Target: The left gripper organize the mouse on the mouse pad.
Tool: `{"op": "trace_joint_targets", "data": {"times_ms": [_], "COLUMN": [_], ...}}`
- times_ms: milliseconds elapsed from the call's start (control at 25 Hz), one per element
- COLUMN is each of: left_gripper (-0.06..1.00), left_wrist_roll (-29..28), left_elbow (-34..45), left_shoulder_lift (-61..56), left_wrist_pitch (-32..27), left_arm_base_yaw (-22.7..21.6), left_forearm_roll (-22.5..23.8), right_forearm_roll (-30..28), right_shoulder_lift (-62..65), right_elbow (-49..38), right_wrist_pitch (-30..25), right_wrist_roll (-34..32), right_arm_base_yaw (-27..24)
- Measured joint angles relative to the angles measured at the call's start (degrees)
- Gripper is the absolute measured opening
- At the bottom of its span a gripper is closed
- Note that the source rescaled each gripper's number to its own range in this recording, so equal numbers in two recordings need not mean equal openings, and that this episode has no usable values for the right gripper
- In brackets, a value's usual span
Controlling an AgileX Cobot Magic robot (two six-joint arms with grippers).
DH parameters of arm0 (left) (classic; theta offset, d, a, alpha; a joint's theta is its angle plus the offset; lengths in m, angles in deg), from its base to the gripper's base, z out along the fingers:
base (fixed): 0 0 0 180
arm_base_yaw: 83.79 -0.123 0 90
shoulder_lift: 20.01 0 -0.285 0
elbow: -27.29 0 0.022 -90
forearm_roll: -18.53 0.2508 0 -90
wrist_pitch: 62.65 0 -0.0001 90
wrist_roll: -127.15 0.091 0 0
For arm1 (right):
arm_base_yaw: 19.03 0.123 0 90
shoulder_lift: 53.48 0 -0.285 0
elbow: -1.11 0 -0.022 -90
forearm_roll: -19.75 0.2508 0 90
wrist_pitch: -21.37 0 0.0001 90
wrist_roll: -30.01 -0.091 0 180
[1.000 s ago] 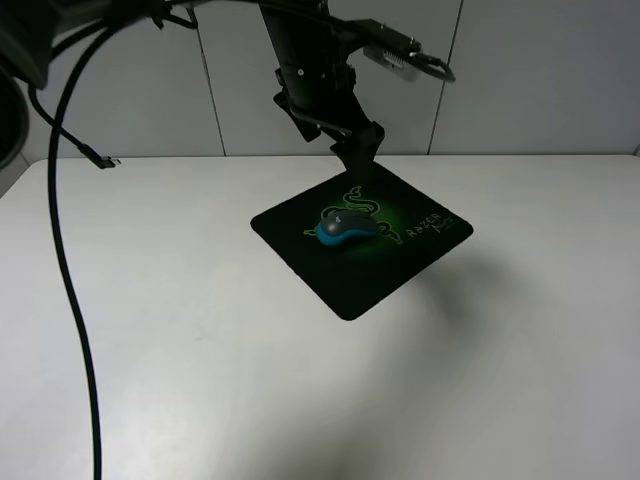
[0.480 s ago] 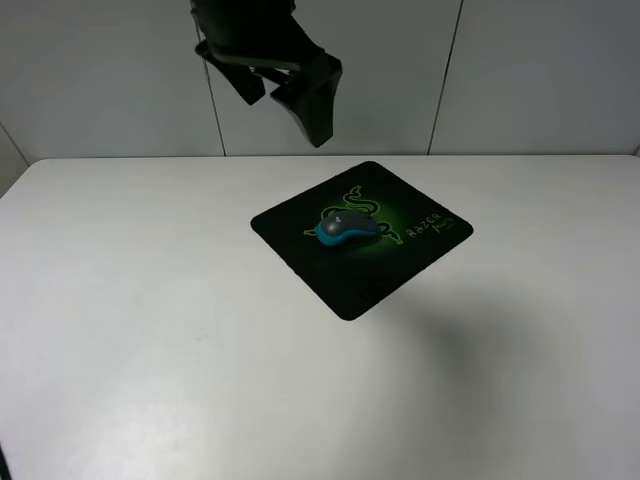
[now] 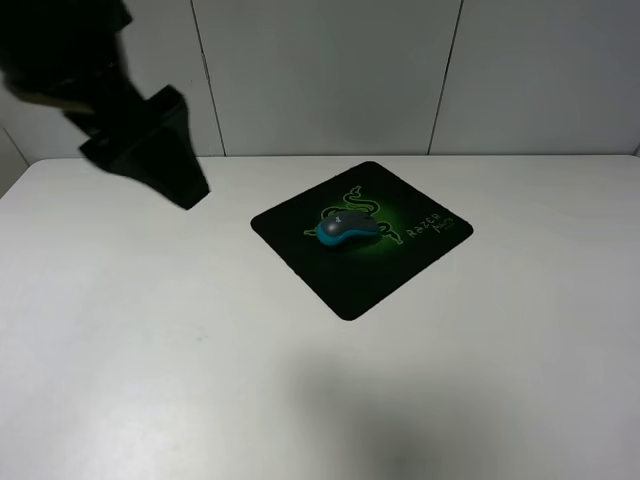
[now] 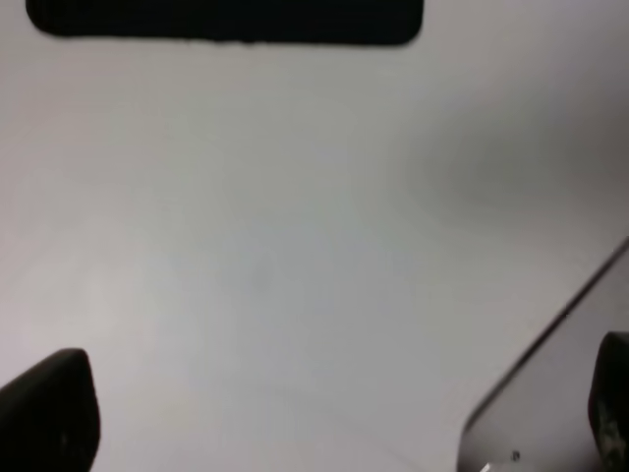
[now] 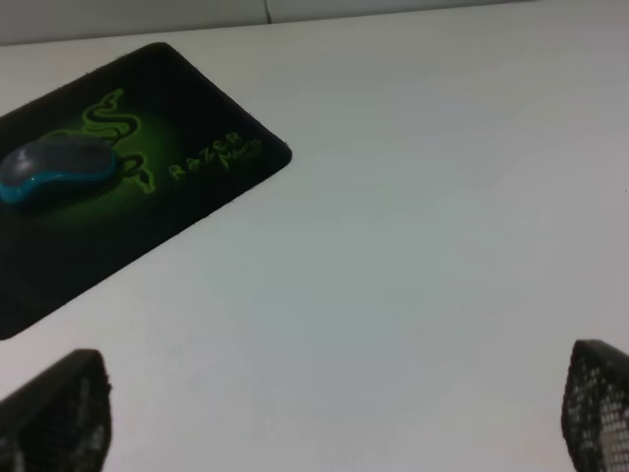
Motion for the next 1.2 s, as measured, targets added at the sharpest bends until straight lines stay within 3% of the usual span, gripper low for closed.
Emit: {"op": "trace_joint_targets", "data": {"times_ms": [480, 680, 840, 1200], "left_gripper": [1.0, 1.0, 1.0, 1.0], "left_wrist_roll": [-0.1, -3.6, -5.7, -6.0], "left_elbow": [18.7, 27.6, 34.1, 44.3], "left_shoulder_lift": [-26.6, -38.0, -46.9, -64.0], "left_wrist_pitch": [-0.1, 0.0, 0.9, 4.4], "left_arm_base_yaw": [0.0, -1.2, -7.2, -26.9], "left_forearm_roll": [-0.2, 0.4, 0.6, 0.8], "right_forearm_roll": [0.0, 0.0, 0.0, 0.0], "right_shoulder_lift": [0.0, 0.0, 0.0, 0.0], "right_elbow": [0.0, 0.0, 0.0, 0.0], "right_wrist_pitch": [0.0, 0.0, 0.0, 0.0], "right_wrist_roll": [0.0, 0.0, 0.0, 0.0], "right_arm_base_yaw": [0.0, 0.0, 0.0, 0.0]}}
